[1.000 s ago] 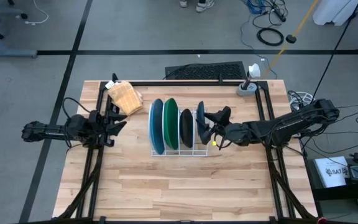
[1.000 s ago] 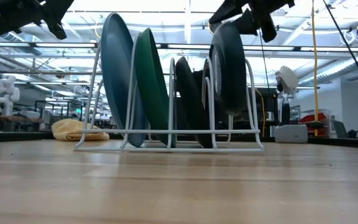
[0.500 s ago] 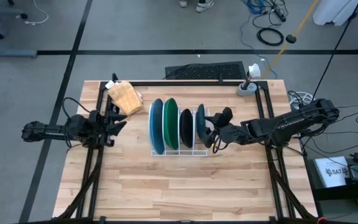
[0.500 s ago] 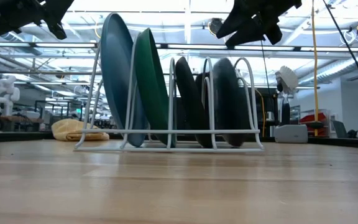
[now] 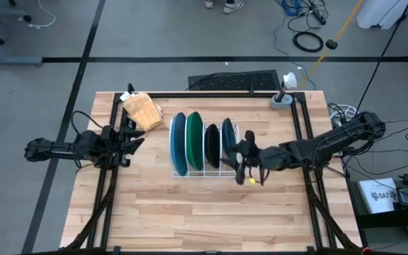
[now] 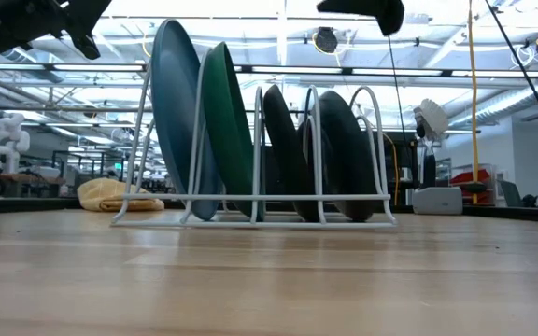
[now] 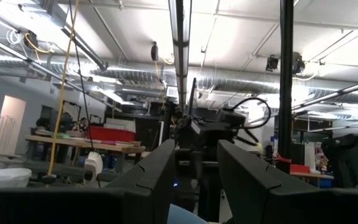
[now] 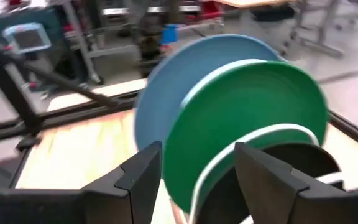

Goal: Sort dishes
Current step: Return to Home Position

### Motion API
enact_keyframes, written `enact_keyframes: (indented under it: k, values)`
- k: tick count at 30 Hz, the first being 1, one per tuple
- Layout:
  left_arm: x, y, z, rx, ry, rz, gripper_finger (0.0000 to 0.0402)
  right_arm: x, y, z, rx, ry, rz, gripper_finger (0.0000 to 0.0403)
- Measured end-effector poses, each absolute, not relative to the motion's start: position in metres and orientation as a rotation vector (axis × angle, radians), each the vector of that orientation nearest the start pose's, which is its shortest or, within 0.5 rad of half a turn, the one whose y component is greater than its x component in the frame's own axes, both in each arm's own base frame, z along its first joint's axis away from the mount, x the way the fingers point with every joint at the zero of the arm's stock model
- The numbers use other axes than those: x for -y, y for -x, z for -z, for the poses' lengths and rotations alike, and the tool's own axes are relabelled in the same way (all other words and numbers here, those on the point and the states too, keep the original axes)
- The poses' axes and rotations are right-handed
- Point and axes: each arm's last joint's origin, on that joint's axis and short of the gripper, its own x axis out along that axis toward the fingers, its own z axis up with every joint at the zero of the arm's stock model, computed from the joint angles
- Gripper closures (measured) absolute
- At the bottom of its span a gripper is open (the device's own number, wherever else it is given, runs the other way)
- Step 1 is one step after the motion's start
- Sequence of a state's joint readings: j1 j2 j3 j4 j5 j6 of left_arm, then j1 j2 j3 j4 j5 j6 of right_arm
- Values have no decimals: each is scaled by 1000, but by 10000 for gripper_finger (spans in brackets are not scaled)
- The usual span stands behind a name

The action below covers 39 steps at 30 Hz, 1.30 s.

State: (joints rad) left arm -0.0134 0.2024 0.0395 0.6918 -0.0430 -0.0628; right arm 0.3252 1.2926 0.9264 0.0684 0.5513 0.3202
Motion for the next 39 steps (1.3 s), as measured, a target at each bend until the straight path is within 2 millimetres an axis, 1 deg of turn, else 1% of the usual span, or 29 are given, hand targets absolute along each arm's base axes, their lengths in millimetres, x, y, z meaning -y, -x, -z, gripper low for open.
enact_keyframes:
  k: [5,8,10,12,16,18,19,22,26,32,35,39]
  values:
    - [0,-98,-222,492,60,-32,269,-98,-270,-302,-218,-56,171,212]
    - [0,-99,-219,465,37,-39,270,-109,-266,-305,-196,45,125,233]
    - [0,-99,-219,463,33,-40,276,-116,-264,-307,-176,113,119,261]
    - [0,-100,-219,458,22,-42,290,-119,-262,-307,-178,178,133,298]
    - [0,-101,-223,401,-14,-45,346,-119,-259,-305,-163,253,145,384]
    - [0,-102,-224,366,-29,-38,382,-117,-254,-298,-139,267,142,393]
    - [0,-102,-224,356,-32,-30,390,-115,-251,-295,-122,265,143,392]
    - [1,-101,-226,359,-49,-21,392,-107,-235,-282,-54,235,144,397]
    - [1,-100,-223,332,-73,-18,396,-92,-206,-257,21,178,129,401]
    - [0,-97,-221,309,-110,-60,397,-68,-164,-217,17,38,133,402]
    - [0,-96,-220,301,-128,-66,398,-59,-147,-206,56,-3,134,403]
    - [-1,-96,-217,268,-151,-74,398,-50,-129,-198,130,16,115,403]
